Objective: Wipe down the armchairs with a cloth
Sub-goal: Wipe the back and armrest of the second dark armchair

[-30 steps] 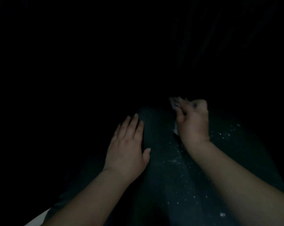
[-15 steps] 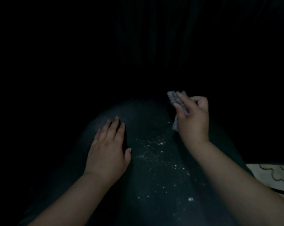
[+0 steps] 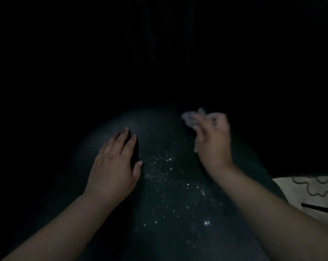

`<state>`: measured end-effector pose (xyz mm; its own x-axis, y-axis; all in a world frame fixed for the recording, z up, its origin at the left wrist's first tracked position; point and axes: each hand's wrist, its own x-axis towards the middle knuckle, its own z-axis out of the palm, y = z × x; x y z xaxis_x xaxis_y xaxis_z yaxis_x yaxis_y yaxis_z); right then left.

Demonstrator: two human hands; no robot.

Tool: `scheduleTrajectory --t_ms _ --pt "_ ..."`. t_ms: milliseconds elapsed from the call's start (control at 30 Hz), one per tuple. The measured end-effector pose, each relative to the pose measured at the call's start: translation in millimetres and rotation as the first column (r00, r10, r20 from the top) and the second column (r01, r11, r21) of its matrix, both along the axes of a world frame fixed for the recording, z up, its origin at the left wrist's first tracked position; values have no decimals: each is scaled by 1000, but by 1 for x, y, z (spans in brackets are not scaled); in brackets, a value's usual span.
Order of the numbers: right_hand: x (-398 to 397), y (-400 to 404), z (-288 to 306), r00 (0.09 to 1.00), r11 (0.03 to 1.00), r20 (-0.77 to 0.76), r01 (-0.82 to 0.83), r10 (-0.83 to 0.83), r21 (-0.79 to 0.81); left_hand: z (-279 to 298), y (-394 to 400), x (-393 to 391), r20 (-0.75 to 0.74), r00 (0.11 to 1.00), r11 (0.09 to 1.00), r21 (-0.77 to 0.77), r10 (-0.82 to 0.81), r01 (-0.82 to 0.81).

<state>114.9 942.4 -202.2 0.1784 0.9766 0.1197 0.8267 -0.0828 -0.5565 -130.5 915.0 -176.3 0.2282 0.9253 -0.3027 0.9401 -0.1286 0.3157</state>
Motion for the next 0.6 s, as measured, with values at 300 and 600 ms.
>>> scheduleTrajectory --t_ms 300,600 --pt "-22 -25 -8 998 988 4 -60 61 -139 0 3 -14 -1 1000 1000 -22 4 -4" --pt "-10 55 -12 999 995 26 50 -48 -87 -1 -2 -30 -16 1000 1000 5 -1 1"
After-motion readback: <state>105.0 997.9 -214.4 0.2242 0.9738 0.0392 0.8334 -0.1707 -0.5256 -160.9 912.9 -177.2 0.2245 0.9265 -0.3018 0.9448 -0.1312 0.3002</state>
